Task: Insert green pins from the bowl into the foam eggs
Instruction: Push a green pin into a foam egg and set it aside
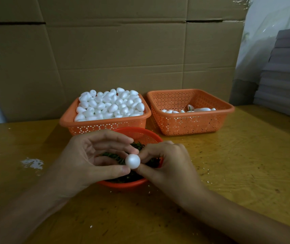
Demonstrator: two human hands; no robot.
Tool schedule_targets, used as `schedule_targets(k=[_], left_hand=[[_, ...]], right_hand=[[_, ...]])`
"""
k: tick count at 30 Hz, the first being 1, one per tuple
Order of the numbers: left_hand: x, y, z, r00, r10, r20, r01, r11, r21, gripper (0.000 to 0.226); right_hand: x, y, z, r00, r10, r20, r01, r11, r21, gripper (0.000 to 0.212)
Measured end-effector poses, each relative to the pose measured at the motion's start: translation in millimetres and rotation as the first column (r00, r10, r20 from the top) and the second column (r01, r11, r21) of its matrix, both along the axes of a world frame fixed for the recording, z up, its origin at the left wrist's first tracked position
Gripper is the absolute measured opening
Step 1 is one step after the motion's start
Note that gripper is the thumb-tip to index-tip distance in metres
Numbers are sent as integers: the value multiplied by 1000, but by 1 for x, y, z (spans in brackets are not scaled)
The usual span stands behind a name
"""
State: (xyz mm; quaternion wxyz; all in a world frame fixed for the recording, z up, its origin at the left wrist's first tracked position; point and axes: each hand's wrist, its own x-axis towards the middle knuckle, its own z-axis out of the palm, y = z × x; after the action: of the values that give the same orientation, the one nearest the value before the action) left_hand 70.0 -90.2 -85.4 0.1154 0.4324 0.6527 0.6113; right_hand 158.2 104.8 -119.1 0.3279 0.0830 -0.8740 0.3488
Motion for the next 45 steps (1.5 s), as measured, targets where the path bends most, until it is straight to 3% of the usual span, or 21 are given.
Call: schedule_targets(k=[10,16,20,27,30,32,34,36,37,39,42,45], left_hand=[[3,1,0,998,13,-53,-14,1000,-14,46],[5,2,-1,987,124,-101,-123,992,20,33],[5,5,-4,983,142,-114,-139,990,32,30],[5,6,-5,971,149,-188,-149,989,12,32],[7,6,-7,973,148,-176,-144,989,36,47],[9,8,-10,977,137,-162,-127,990,67,62],[12,9,-12,965,186,-187,-176,982,67,62],[14,7,-14,878,248,-409,-275,961,-9,52],[16,6,-15,786,242,-568,-328,943,-52,45],[20,7,-17,685,166,-710,-344,932,-114,35],[24,11,-20,710,94,-698,-312,930,-193,32],[26,10,-21,656,13,-755,-338,899,-278,33]], right_hand=[[-1,1,0,999,54,3,-54,998,-32,13],[-4,1,-3,982,133,131,-96,962,-254,12],[-6,0,-6,977,148,156,-98,953,-286,13],[-10,5,-4,949,228,217,-147,931,-335,13],[-11,7,-4,948,233,214,-149,926,-348,11],[-10,6,-3,967,191,169,-125,932,-341,10],[-10,6,1,988,116,101,-73,930,-361,10],[-13,16,9,999,26,32,-10,909,-417,12],[-15,26,13,999,-31,9,31,896,-443,13],[-19,51,23,989,-150,-4,129,862,-490,12],[-20,95,29,957,-286,46,271,829,-490,13],[-20,134,27,904,-413,111,425,844,-327,21]])
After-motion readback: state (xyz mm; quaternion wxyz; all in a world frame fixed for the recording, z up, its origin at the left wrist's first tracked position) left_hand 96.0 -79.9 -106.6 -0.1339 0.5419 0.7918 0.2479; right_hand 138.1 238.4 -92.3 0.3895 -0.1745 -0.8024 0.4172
